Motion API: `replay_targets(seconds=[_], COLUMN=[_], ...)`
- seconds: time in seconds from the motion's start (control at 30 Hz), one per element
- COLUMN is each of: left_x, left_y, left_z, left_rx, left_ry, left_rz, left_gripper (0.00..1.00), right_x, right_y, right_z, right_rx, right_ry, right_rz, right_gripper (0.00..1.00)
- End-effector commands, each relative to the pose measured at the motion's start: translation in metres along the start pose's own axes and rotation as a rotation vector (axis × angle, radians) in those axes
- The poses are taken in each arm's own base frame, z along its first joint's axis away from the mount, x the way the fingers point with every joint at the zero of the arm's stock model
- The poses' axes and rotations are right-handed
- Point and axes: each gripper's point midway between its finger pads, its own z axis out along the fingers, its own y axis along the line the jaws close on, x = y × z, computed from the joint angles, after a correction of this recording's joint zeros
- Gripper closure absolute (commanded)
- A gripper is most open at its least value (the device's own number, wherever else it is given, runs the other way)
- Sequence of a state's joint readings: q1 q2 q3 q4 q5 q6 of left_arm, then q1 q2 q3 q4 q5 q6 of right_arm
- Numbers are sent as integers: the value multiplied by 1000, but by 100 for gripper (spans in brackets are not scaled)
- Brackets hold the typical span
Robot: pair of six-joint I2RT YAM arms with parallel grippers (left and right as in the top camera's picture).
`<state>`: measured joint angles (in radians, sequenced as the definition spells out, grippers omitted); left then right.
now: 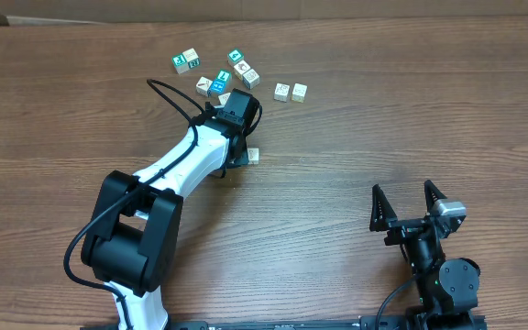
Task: Form a horizontal line
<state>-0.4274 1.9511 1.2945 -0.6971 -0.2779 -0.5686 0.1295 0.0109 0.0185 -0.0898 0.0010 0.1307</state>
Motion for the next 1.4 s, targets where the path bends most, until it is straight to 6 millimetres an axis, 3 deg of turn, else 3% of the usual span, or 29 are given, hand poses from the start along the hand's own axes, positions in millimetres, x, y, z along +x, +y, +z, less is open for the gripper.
replay_targets(seconds=[0.0, 0.23, 0.63, 1.37], left_x=[-1, -2, -6, -34], left_y=[4, 3, 2, 30], left_z=[5, 5, 5, 17], left_rx=[-20, -16, -9, 60], left_ry=[-10, -17, -29, -29], left_rz=[15, 18, 12, -184], left_gripper=[72, 69, 44, 41], right_x=[1, 1, 1, 1], right_y=[-2, -2, -2, -2], right_z=[0, 0, 0, 0], right_rx=[9, 9, 9, 9], right_ry=[-5, -5, -5, -5], right_rz=[-5, -5, -5, -5], right_gripper=[0, 0, 0, 0])
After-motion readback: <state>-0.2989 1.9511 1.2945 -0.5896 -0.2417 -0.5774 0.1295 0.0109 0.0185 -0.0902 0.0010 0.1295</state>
